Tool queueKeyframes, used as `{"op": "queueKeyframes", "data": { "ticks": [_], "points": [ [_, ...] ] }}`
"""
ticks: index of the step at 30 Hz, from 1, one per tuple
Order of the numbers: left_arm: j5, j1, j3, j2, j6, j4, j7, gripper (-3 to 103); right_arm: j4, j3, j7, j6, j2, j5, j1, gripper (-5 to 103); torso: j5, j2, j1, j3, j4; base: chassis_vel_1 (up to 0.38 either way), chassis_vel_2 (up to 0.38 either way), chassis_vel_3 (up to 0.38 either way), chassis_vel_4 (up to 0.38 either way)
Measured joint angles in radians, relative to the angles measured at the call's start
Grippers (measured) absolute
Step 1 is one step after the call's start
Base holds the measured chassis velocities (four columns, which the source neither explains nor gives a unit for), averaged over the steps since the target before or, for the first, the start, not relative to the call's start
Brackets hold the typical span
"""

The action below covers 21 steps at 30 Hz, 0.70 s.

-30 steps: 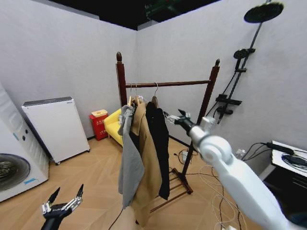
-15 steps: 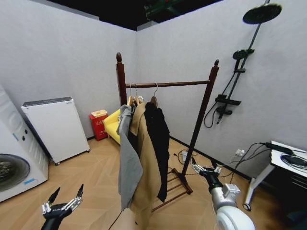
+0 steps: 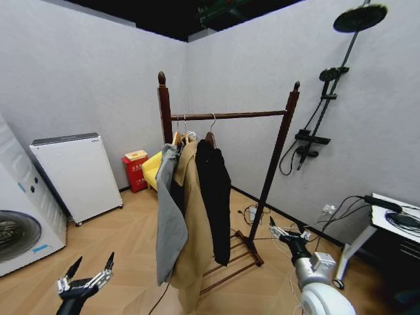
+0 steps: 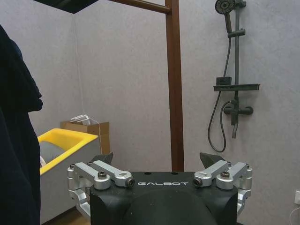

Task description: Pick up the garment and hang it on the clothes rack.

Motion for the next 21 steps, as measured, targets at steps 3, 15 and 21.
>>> {"op": "queueKeyframes", "data": {
  "ticks": [3, 15, 21],
  "points": [
    [0.0, 0.0, 0.0, 0.0, 0.0, 0.0, 0.0, 100, -0.003, -0.005, -0.001, 0.009, 0.002, -0.008, -0.003, 100, 0.0, 0.0, 0.0, 0.0, -0.0001, 0.0, 0.0, 0.0, 0.0],
    [0.0, 0.0, 0.0, 0.0, 0.0, 0.0, 0.0, 100, -0.013, -0.028, -0.005, 0.048, 0.005, -0.037, 0.008, 100, 0.0, 0.0, 0.0, 0.0, 0.0, 0.0, 0.0, 0.0, 0.0],
    [0.0, 0.0, 0.0, 0.0, 0.0, 0.0, 0.0, 100, -0.023, -0.021, -0.008, 0.06, 0.005, -0.041, 0.018, 100, 0.0, 0.0, 0.0, 0.0, 0.0, 0.0, 0.0, 0.0, 0.0]
  ]
}}
